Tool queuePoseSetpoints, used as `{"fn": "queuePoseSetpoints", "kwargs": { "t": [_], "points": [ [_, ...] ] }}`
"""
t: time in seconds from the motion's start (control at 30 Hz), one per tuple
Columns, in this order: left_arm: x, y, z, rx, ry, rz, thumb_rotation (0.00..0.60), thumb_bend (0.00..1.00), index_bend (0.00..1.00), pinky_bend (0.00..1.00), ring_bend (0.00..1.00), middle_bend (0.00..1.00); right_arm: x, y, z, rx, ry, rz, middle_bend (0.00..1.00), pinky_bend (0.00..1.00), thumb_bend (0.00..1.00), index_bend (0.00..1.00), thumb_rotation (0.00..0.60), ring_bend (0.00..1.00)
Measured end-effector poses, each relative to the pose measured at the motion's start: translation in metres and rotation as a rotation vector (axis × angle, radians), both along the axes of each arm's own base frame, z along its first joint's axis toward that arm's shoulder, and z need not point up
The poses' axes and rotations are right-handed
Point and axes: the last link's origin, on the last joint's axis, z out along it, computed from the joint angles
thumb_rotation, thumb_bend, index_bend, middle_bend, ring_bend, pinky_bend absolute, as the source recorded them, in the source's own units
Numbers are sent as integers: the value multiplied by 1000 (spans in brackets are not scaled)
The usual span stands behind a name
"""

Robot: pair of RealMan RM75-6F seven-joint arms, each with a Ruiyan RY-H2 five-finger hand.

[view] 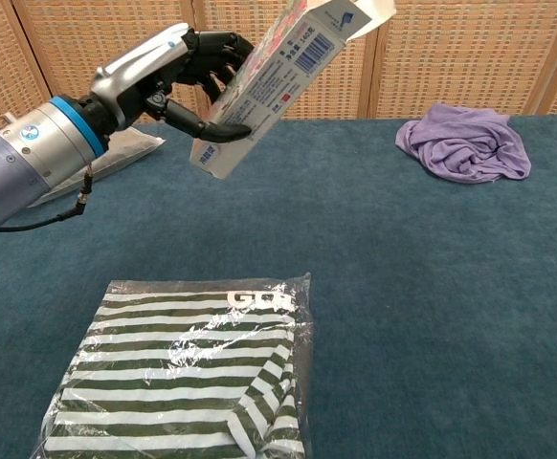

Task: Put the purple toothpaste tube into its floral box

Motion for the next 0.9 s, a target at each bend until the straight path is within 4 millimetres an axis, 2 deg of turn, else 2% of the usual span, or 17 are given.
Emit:
{"fn": "queuePoseSetpoints", "kwargs": {
  "t": [0.13, 0.2, 0.4, 0.53, 0.63, 0.9],
  "points": [
    [-16, 3, 20, 49, 84, -13, 600, 247, 523, 478, 412, 480, -30, -13, 8, 19, -83, -19, 0, 0, 0, 0, 600, 0],
    [-25, 4, 31, 68, 127, -11, 600, 247, 523, 478, 412, 480, -51, -20, 12, 33, -132, -41, 0, 0, 0, 0, 600, 0],
    [-55, 0, 56, 87, 280, 26, 600, 248, 523, 478, 412, 482, -128, -23, 7, 103, -305, -178, 0, 0, 0, 0, 600, 0],
    [-73, -5, 58, 93, 397, 47, 600, 248, 523, 478, 412, 482, -191, -4, -12, 149, -408, -298, 0, 0, 0, 0, 600, 0],
    [-86, -9, 54, 77, 481, 72, 600, 247, 523, 478, 412, 482, -225, 13, -28, 161, -436, -348, 0, 0, 0, 0, 600, 0],
    [-108, -15, 26, 9, 583, 145, 600, 247, 523, 467, 408, 482, -280, 59, -63, 231, -560, -441, 0, 0, 0, 0, 600, 0]
  ]
}}
